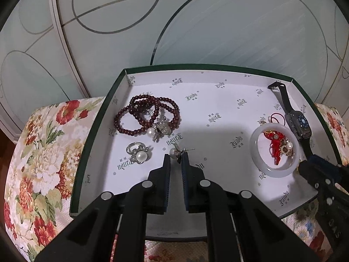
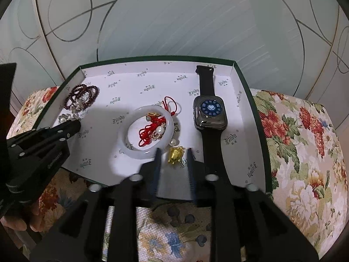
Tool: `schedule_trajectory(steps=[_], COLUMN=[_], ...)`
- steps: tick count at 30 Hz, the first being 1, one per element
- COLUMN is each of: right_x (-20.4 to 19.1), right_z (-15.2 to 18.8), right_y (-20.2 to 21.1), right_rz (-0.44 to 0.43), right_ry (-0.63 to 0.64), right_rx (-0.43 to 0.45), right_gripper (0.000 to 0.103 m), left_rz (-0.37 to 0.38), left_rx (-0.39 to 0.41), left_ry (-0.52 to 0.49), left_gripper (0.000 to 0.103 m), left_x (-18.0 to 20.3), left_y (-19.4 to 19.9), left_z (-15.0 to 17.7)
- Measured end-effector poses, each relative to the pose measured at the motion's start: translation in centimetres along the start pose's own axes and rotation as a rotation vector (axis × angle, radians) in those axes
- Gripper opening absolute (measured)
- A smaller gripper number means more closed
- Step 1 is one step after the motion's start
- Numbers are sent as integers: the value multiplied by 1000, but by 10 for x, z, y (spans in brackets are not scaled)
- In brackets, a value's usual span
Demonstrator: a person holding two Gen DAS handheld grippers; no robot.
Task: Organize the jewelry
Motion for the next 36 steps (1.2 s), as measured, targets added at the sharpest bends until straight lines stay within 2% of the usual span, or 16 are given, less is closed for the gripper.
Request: schedule_trajectory(steps=[1, 2, 5, 8, 11, 16, 21, 24, 36], right_x=[0, 0, 2, 4, 5, 4, -1, -6, -11], right_z=[0, 0, 2, 5, 11, 26, 44, 55, 96], right_y=[3, 7, 16, 25, 36, 58, 82, 99, 156], right_rz=[3, 4, -2, -8, -15, -26, -37, -31, -35], right_ry=[1, 3, -6, -16, -29, -41, -47, -40, -45], right_rx=[10, 18, 32, 44, 56, 74, 86, 103, 130], right_gripper=[33, 33, 35, 37, 43, 47, 52, 59, 59], left_rz=[-3, -5, -14, -16, -27, -36, -51, -56, -19], left_rx=[1, 4, 23, 36, 58, 81, 87, 95, 118], left_ry=[2, 5, 22, 36, 36, 48, 58, 78, 90], left_gripper=[17, 27, 46, 54, 64, 73, 75, 77, 77], left_x=[-1, -2, -6, -10, -13, -18, -23, -26, -18], left_y=[0, 2, 11, 23, 39, 65, 86, 102, 171], left_z=[0, 0, 3, 5, 11, 27, 46, 58, 98])
Point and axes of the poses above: each gripper's, at about its wrist camera, not at the fingertips, and y roughly against the way its jaws point, x to its right, z to its underside, the point moved 2 cm from there along -y, roughly the way its jaws point, and after that the axes turned 3 degrees about z, right-handed, at the moved point
